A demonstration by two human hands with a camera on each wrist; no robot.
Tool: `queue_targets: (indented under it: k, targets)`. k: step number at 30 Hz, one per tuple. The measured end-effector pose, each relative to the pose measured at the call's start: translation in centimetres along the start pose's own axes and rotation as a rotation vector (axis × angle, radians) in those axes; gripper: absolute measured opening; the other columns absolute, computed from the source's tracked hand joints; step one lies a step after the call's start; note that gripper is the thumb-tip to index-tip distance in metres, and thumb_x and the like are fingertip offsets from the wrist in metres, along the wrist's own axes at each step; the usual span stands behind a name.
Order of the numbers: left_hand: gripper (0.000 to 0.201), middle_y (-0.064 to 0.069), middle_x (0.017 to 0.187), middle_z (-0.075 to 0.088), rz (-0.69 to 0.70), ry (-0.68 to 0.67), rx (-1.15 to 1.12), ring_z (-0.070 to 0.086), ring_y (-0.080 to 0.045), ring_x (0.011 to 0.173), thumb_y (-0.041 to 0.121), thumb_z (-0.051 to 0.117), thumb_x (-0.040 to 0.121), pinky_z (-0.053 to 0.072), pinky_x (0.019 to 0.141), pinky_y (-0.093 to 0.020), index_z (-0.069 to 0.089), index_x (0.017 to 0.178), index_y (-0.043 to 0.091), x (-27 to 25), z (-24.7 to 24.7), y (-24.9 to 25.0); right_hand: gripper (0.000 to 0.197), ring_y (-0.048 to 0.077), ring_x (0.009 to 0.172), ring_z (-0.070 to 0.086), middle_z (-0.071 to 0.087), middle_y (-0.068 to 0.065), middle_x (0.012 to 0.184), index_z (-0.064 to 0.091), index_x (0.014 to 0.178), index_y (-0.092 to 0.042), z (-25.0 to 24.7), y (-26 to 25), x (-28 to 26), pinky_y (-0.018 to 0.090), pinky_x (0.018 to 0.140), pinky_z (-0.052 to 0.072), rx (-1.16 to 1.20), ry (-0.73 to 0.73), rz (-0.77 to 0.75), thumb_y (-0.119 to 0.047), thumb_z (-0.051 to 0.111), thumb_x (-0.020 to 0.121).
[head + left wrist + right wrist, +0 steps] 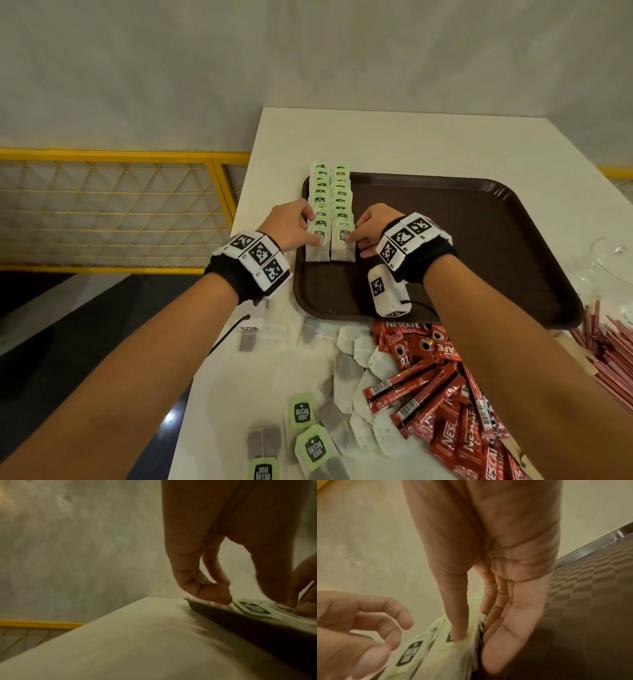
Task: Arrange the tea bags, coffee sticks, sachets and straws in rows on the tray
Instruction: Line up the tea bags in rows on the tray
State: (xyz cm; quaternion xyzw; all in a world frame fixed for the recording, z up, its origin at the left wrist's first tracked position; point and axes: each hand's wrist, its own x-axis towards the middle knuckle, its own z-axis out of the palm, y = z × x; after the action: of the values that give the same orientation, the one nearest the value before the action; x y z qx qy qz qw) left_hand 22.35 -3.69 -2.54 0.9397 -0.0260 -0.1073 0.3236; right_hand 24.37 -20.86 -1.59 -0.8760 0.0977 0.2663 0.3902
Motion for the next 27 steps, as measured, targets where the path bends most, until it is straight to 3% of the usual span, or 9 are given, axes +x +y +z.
queue_targets:
  k: [2, 5, 8, 14, 18, 20, 22, 25, 27]
  targets:
    - [0.049, -0.002, 0.100, 0.050, 0.036, -0.073, 0.098, 0.050, -0.016, 0.087, 0.023, 0.081, 0.071, 0.036, 0.061, -0.019, 0.053, 0.110, 0.012, -0.5, 0.0, 0.0, 0.019, 0.033, 0.096, 0.067, 0.068, 0.019, 0.101, 0.056, 0.081, -0.006, 0.0, -0.1, -0.1, 0.048, 0.085, 0.054, 0.047, -0.010, 0.012, -0.007, 0.074, 0.077]
    - [0.055, -0.005, 0.109, 0.046, 0.028, -0.137, 0.204, 0.049, -0.021, 0.095, 0.022, 0.084, 0.065, 0.037, 0.075, -0.027, 0.052, 0.109, 0.014, -0.7, 0.3, 0.0, 0.018, 0.028, 0.087, 0.067, 0.066, 0.016, 0.091, 0.054, 0.077, -0.006, 0.1, -0.1, -0.1, 0.044, 0.084, 0.055, 0.092, -0.019, 0.015, -0.003, 0.071, 0.079]
    - [0.051, -0.010, 0.115, 0.047, 0.018, -0.126, 0.230, 0.050, -0.025, 0.101, 0.019, 0.083, 0.067, 0.038, 0.078, -0.028, 0.053, 0.108, 0.013, -0.6, 0.4, 0.1, 0.019, 0.031, 0.093, 0.068, 0.067, 0.019, 0.098, 0.053, 0.076, -0.007, 0.1, -0.1, 0.0, 0.044, 0.086, 0.055, 0.099, -0.026, -0.003, -0.002, 0.071, 0.079]
    - [0.044, -0.011, 0.113, 0.052, 0.024, -0.077, 0.233, 0.054, -0.026, 0.099, 0.018, 0.080, 0.071, 0.039, 0.075, -0.027, 0.057, 0.106, 0.008, -0.6, 0.5, 0.5, 0.020, 0.030, 0.097, 0.067, 0.067, 0.020, 0.105, 0.053, 0.082, -0.008, -0.1, 0.1, -0.1, 0.041, 0.084, 0.055, 0.120, -0.021, -0.016, -0.002, 0.071, 0.079]
    - [0.042, -0.009, 0.109, 0.054, 0.038, -0.057, 0.200, 0.052, -0.021, 0.095, 0.019, 0.078, 0.073, 0.037, 0.073, -0.026, 0.058, 0.107, 0.008, -1.1, 0.2, 0.5, 0.030, 0.029, 0.095, 0.066, 0.063, 0.013, 0.087, 0.051, 0.101, -0.007, -0.4, 0.5, -0.3, 0.042, 0.086, 0.055, 0.169, -0.024, -0.007, -0.002, 0.071, 0.079]
    - [0.040, -0.006, 0.102, 0.053, 0.049, -0.026, 0.164, 0.048, -0.017, 0.087, 0.021, 0.077, 0.075, 0.035, 0.065, -0.021, 0.058, 0.107, 0.008, -1.8, -0.3, 0.6, 0.031, 0.030, 0.100, 0.066, 0.062, 0.012, 0.085, 0.048, 0.099, -0.010, -0.8, 0.7, -0.6, 0.043, 0.088, 0.054, 0.177, -0.012, -0.014, -0.003, 0.071, 0.079]
    - [0.037, -0.003, 0.097, 0.052, 0.057, 0.006, 0.133, 0.047, -0.015, 0.082, 0.024, 0.076, 0.076, 0.031, 0.056, -0.017, 0.058, 0.105, 0.010, -2.7, -0.8, 0.6, 0.036, 0.028, 0.101, 0.065, 0.062, 0.012, 0.089, 0.048, 0.106, -0.009, -1.2, 1.0, -0.9, 0.042, 0.088, 0.054, 0.176, 0.005, -0.027, -0.005, 0.071, 0.080]
    - [0.032, -0.001, 0.096, 0.055, 0.061, 0.024, 0.100, 0.048, -0.013, 0.080, 0.027, 0.074, 0.078, 0.033, 0.058, -0.014, 0.058, 0.102, 0.013, -4.9, -1.8, 0.3, 0.035, 0.026, 0.100, 0.064, 0.062, 0.010, 0.098, 0.049, 0.108, -0.012, -1.9, 1.2, -1.9, 0.042, 0.087, 0.054, 0.104, 0.060, -0.099, -0.013, 0.072, 0.081]
    - [0.032, 0.001, 0.095, 0.056, 0.066, -0.020, 0.082, 0.049, -0.011, 0.077, 0.026, 0.074, 0.078, 0.036, 0.062, -0.015, 0.059, 0.104, 0.014, -6.9, -2.4, -0.2, 0.032, 0.021, 0.098, 0.062, 0.059, 0.004, 0.096, 0.051, 0.107, -0.015, -2.0, 0.9, -3.5, 0.036, 0.082, 0.056, 0.000, 0.075, -0.196, -0.020, 0.071, 0.082]
